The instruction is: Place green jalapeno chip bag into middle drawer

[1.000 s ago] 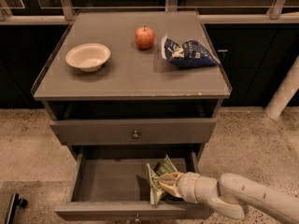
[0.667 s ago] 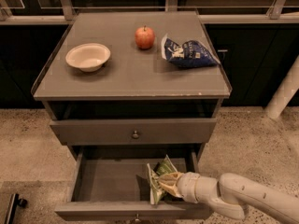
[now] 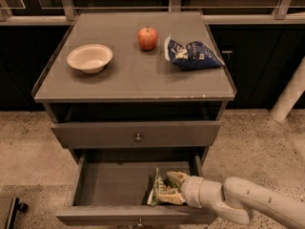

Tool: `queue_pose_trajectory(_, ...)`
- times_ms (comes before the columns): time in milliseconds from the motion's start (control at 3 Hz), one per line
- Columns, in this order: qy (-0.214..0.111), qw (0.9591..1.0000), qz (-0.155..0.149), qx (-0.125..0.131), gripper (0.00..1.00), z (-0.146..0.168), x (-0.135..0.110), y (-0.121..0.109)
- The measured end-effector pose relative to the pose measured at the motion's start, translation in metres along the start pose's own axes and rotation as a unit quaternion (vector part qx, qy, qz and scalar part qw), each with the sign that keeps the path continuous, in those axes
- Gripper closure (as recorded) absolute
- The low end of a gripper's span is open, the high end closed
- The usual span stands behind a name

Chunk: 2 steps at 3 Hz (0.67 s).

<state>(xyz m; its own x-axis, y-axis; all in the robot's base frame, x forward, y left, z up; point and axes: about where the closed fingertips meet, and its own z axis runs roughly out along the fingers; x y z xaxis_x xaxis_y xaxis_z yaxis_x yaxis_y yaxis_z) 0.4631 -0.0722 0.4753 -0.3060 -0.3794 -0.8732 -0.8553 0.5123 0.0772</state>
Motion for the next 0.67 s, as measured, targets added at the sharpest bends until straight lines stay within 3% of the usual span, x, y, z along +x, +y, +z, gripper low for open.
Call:
queue_pose_trajectory(333,0.0,1.0,0.0,0.0,0.0,0.0,0.0,0.0)
queue_pose_trajectory(667,0.0,1.0,0.0,0.0,0.0,0.0001,0.0,0.0)
